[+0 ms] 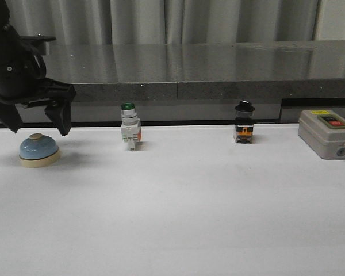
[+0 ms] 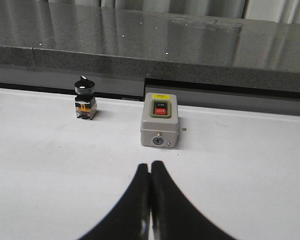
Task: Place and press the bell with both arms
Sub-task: 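Lower the left gripper over the blue bell and close on it, then lift the bell with the left gripper and carry it toward table center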
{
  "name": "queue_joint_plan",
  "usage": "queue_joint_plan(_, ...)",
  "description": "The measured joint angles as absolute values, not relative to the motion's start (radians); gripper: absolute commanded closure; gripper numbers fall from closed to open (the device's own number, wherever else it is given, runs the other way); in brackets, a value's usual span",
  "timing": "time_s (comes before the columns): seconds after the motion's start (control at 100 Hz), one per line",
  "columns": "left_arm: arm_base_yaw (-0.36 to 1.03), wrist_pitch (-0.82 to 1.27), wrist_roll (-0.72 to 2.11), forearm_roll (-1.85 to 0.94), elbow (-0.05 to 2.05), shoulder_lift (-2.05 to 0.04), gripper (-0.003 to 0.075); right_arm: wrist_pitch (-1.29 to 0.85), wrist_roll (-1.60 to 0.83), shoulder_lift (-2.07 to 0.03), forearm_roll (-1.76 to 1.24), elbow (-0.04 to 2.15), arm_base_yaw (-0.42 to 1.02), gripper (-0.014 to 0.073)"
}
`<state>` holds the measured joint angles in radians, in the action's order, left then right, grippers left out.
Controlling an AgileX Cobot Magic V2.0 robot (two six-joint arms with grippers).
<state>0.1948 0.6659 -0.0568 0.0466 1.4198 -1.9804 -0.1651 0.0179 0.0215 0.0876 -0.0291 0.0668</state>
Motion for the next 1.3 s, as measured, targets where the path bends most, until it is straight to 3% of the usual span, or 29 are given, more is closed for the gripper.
queue_joint_plan(0.51,0.185,0.675,-0.057,0.047,1.423,-2.070,0.0116,-0.165,0.018,0.021,0.088,-0.029,0.067,0.0652)
queue_joint_plan(0.63,0.185,0.681,-0.057,0.047,1.425,-2.077,0.0183,-0.165,0.018,0.021,0.088,-0.029,0.067,0.0652)
queue_joint_plan(0.82,0.185,0.685,-0.057,0.047,1.431,-2.080,0.0398,-0.165,0.018,0.021,0.088,-0.029,0.067,0.0652)
queue_joint_plan(0.94,0.185,0.687,-0.057,0.047,1.432,-2.080,0.0482,-0.165,0.018,0.021,0.088,-0.029,0.067,0.0652)
queue_joint_plan(1.3,0.262,0.750,-0.047,0.044,1.430,-1.899,0.0501,-0.165,0.018,0.021,0.088,-0.029,0.067,0.0652)
